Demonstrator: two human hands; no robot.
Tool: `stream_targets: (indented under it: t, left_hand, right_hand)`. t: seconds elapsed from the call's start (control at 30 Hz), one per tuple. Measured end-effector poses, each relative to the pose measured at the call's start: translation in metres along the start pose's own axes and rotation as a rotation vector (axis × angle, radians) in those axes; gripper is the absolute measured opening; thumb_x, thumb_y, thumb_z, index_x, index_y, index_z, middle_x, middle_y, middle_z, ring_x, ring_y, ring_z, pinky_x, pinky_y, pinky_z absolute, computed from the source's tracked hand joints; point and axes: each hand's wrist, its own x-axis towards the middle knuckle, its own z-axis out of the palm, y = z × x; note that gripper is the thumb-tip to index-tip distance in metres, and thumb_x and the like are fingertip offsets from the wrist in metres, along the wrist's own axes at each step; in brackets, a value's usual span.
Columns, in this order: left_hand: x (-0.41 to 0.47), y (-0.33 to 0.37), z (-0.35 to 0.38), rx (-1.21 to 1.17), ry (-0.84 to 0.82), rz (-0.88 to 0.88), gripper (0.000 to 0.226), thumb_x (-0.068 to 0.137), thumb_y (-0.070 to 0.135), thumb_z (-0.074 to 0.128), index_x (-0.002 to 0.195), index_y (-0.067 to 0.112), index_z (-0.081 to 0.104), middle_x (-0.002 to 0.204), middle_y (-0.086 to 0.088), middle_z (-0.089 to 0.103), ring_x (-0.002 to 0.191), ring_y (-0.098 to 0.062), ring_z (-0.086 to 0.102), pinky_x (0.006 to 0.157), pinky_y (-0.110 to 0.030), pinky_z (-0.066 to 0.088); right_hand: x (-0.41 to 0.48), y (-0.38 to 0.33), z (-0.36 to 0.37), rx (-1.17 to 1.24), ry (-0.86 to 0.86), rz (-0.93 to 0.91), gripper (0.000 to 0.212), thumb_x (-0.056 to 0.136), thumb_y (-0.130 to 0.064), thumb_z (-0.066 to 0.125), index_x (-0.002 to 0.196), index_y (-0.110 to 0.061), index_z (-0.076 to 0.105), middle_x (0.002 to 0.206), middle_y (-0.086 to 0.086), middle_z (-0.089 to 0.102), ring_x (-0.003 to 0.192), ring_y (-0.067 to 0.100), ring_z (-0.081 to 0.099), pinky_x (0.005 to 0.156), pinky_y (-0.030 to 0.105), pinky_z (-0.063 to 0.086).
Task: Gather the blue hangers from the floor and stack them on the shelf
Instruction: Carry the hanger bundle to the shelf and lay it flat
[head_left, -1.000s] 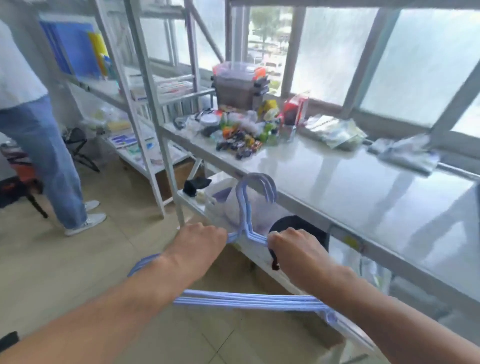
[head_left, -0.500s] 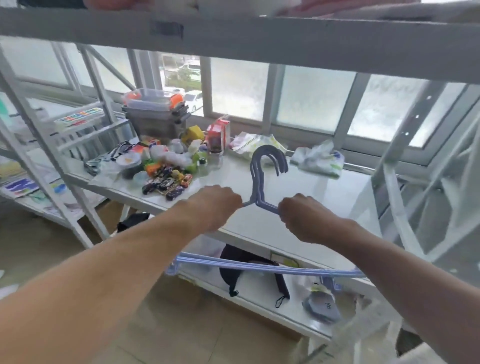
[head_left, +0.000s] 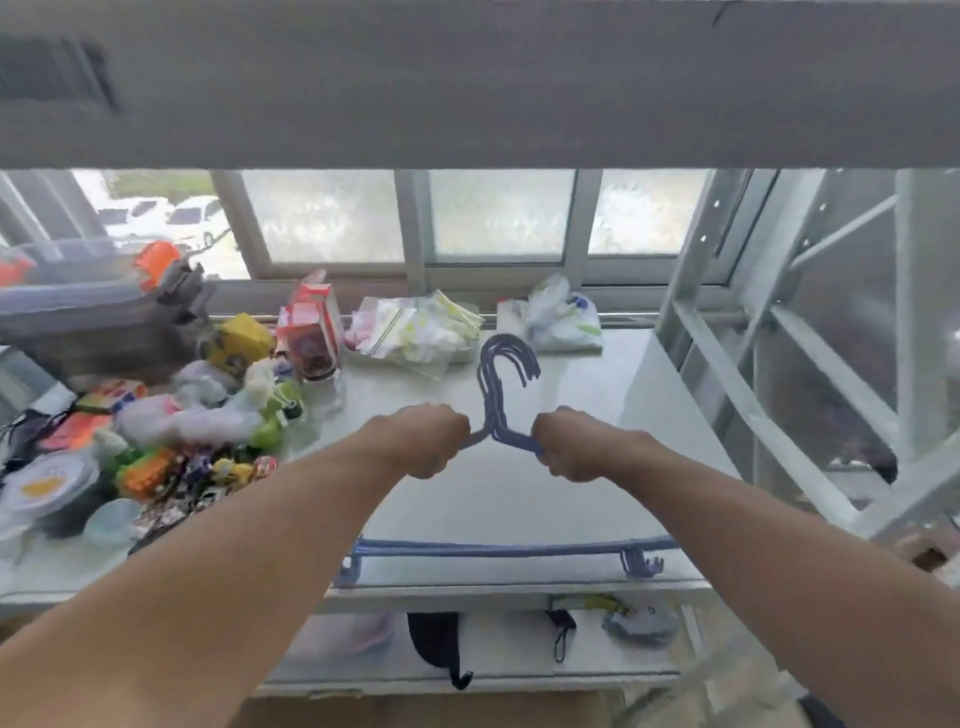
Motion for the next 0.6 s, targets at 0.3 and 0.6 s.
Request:
stream_targets:
  t: [0.3,0.6]
  left_hand:
    - [0.043,-0.012,0.035,-0.077,-0.089,-0.04,0.019,0.079,0.008,0.049,0.088,0.024,0.053,0.094,-0.003,0.052,0.082,-0.029,0.055,0.066,-0.038,0.046]
    - [0.051,-0.013,0.043,-0.182,-0.035,-0.027,0.013,0.073,0.022,0.061,0.084,0.016,0.06,0.092,-0.013,0.062,0.076,-0.031,0.058,0.06,-0.028,0.039]
  right_hand:
    - [0.039,0.009,0.037,0.068,0.073,0.069,0.018,0.087,-0.013,0.068,0.105,-0.011,0.071,0.109,0.018,0.066,0.094,0.039,0.066,0.078,0.038,0.052]
    - [0.046,0.015,0.045,0.086,0.103,0.082,0.01,0.08,-0.016,0.067,0.089,-0.016,0.072,0.097,0.014,0.07,0.089,0.038,0.066,0.066,0.031,0.043]
